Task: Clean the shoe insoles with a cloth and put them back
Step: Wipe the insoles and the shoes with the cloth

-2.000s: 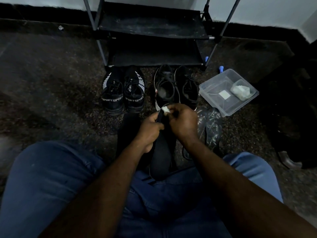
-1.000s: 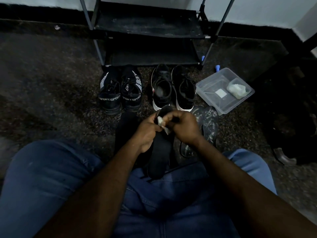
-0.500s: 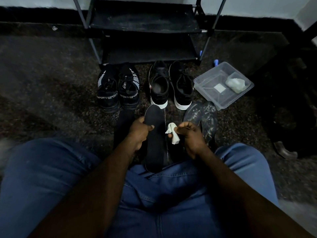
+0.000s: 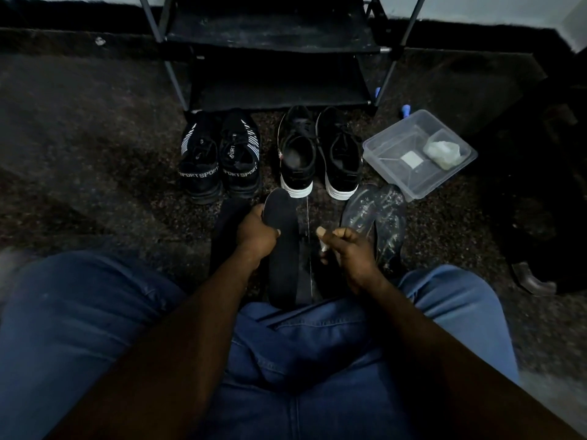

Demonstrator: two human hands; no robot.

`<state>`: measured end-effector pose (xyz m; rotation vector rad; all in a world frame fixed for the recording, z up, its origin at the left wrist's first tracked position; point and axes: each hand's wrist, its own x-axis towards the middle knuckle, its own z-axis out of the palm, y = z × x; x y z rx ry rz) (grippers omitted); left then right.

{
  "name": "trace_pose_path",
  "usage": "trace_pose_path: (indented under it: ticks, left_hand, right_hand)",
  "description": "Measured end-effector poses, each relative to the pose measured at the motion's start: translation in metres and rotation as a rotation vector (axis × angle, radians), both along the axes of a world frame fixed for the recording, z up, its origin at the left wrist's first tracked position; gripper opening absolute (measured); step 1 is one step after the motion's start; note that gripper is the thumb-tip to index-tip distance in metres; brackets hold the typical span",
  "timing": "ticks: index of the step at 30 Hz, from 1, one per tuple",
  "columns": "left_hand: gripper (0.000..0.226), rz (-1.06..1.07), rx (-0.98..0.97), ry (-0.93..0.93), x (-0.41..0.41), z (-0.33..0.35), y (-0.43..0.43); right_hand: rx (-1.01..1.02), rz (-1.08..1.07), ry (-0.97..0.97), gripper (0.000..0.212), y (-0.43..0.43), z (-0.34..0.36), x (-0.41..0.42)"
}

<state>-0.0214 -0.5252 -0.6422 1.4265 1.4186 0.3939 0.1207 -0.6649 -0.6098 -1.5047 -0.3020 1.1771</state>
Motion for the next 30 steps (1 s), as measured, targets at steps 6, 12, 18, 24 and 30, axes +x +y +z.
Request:
trace_pose_path:
  ticks: [6, 12, 18, 24, 30]
  left_hand:
    - [0.065, -0.132, 0.133, 0.137, -0.001, 0.0, 0.005]
    - [0.098, -0.298, 0.302, 0.348, -0.004, 0.004, 0.001]
    - [0.093, -0.393, 0.549, 0.674, -0.005, 0.013, -0.01]
    - [0.083, -0.767, 0.478, 0.827, -0.001, 0.009, -0.026]
    - [0.087, -0.788, 0.458, 0.921, -0.008, 0.014, -0.025]
  right_hand:
    - [-0.065, -0.032, -0.065, 0.024, 0.002, -0.007, 0.002]
    - [-0.039, -0.004, -0.139, 0.017, 0.002, -0.014, 0.004]
    - [-0.024, -0.02, -0.203, 0.016, 0.002, -0.019, 0.007]
    - [-0.059, -0.028, -0.292, 0.019, 0.003, -0.022, 0.011]
    - [-0.16, -0.005, -0.41, 0.036, -0.005, -0.029, 0.015]
